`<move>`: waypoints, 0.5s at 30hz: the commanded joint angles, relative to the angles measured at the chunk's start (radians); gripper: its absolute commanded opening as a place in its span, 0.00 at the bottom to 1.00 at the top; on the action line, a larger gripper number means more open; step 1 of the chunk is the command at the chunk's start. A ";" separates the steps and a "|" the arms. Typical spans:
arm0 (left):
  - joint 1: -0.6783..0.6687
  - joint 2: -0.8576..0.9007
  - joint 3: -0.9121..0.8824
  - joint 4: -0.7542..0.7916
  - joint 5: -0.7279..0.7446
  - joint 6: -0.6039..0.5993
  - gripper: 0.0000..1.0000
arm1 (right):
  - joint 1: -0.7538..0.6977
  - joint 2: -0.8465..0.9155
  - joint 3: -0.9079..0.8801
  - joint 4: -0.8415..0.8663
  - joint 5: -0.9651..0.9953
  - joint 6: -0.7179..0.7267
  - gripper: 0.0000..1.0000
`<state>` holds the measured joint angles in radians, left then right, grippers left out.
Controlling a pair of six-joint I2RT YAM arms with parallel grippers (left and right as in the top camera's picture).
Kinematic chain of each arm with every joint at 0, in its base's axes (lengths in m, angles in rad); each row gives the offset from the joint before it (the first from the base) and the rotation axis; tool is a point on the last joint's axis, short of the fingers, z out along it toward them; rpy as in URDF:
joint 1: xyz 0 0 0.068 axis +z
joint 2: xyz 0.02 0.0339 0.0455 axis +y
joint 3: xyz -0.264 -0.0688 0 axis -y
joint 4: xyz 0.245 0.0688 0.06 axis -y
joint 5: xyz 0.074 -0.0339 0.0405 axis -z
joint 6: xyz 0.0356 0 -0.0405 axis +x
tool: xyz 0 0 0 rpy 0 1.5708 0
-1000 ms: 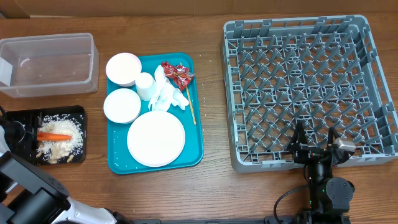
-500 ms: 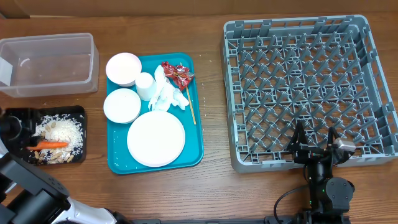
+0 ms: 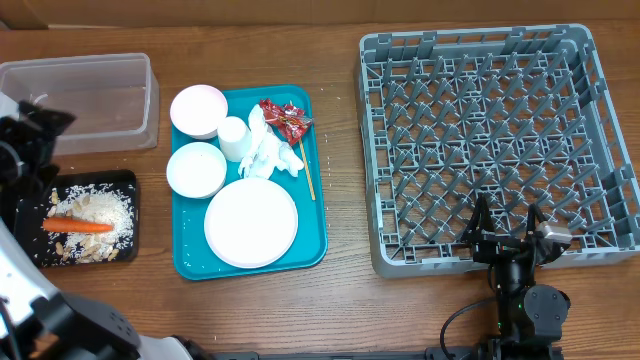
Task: Sort waste into correct bins and load items into the dishwasher rack
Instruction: 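Open the left gripper to drop the carrot onto the black tray, then move the left gripper back over the teal tray toward the white tissue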
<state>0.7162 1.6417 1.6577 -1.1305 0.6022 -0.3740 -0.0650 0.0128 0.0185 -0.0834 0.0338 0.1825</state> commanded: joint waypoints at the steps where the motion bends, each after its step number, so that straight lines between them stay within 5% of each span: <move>1: -0.109 -0.052 0.021 -0.026 0.042 0.220 1.00 | -0.005 -0.010 -0.010 0.004 0.010 -0.005 1.00; 11: -0.427 -0.003 -0.006 -0.121 0.022 0.432 1.00 | -0.005 -0.010 -0.010 0.004 0.010 -0.005 1.00; 15: -0.567 0.058 -0.006 -0.124 -0.130 0.383 1.00 | -0.005 -0.010 -0.010 0.004 0.010 -0.005 1.00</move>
<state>0.2474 1.6413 1.6604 -1.2583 0.5972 -0.0074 -0.0650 0.0128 0.0185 -0.0830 0.0338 0.1829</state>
